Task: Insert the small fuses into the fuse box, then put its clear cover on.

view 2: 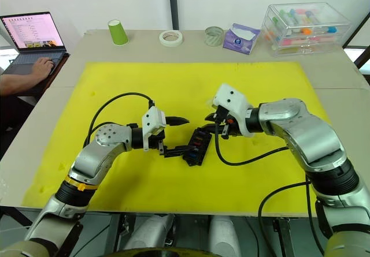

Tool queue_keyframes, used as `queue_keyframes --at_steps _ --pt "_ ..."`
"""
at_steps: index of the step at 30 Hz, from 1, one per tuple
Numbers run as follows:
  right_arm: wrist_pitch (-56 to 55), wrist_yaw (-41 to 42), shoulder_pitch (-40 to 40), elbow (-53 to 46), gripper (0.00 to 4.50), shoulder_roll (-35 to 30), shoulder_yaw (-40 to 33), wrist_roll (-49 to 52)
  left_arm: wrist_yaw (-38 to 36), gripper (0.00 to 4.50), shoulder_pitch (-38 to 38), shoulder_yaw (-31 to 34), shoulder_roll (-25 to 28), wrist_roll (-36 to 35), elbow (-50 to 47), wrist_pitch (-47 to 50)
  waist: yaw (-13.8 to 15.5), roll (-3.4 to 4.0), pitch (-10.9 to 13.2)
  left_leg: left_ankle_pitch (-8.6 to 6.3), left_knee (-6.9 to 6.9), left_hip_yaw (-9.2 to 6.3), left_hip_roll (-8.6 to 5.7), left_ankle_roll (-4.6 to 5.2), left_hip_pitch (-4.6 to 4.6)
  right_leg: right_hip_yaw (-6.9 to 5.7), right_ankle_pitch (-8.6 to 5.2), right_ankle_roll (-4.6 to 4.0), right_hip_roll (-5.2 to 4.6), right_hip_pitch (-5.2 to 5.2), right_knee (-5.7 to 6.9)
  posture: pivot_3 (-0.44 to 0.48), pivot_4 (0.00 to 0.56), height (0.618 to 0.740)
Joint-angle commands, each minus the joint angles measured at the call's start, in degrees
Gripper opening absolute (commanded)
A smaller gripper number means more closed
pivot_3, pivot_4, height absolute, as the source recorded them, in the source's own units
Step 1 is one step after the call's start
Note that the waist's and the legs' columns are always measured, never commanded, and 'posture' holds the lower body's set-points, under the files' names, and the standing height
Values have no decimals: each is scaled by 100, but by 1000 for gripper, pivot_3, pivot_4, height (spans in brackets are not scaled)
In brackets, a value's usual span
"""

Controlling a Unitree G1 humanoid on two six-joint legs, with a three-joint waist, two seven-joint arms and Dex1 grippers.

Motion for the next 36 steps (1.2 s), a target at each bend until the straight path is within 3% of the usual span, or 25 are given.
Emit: queue_keyframes --at_steps 1,12,19,25,31,36 --pt "-94 -54 125 -291 13 11 -137 123 -2 4500 -41 5 -20 -65 -163 -46 -4 0 0 0 0 0 0 0 0 0 0 0 0 0 0 0 150 740" --pt "-127 -406 165 -334 13 344 129 81 -44 4500 -76 1 7 -60 -156 -12 -6 0 0 0 0 0 0 0 0 0 0 0 0 1 0 0 150 740" --pt "-434 -507 327 191 13 476 609 -303 -18 4500 -79 9 23 -57 -186 37 -3 0 0 0 0 0 0 0 1 0 0 0 0 1 0 0 150 740" --pt "-573 -392 385 293 13 376 592 -352 -11 4500 -20 42 96 -64 -247 92 -2 0 0 0 -1 -2 0 0 8 0 0 0 0 9 0 0 150 740" --pt "-430 -385 350 182 13 476 289 -70 10 4500 -16 40 88 -90 -271 128 0 0 0 0 -1 -3 0 0 13 0 0 0 0 16 -4 0 150 740" --pt "243 -537 62 98 13 820 -670 845 17 4500 -1 139 54 -151 -266 -4 -3 0 0 0 -4 -4 0 0 14 2 0 0 1 16 -4 0 150 740"
